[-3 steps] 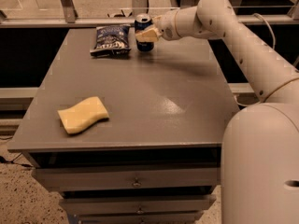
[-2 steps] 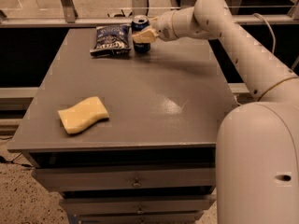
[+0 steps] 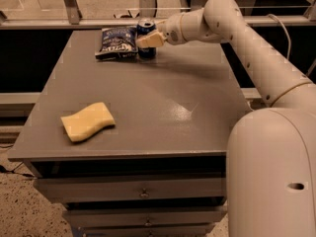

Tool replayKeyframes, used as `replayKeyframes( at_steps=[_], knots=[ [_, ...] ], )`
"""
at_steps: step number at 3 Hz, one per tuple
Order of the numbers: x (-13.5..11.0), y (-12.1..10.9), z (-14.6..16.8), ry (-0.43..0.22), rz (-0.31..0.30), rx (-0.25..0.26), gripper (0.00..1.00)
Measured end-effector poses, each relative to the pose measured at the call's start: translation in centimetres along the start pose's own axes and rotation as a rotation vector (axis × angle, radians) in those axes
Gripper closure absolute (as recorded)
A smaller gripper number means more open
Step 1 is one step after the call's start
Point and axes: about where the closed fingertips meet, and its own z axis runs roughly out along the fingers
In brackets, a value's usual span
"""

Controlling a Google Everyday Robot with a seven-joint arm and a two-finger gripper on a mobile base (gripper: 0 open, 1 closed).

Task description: Move pepsi can near blue chip bag

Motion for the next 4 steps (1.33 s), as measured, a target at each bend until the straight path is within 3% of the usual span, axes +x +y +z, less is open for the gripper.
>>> replayKeyframes(
  at_steps=[1, 2, 3, 4],
  knots=[
    [0.3, 0.2, -0.5, 0.000, 0.010, 0.002, 0.00],
    [0.9, 0.3, -2.3, 0.000, 0.019, 0.018, 0.00],
    [1.9, 0.4, -6.5, -0.026, 0.033, 0.065, 0.00],
    [4.1, -0.1, -14.8, -0.066, 0.064, 0.188, 0.00]
  ],
)
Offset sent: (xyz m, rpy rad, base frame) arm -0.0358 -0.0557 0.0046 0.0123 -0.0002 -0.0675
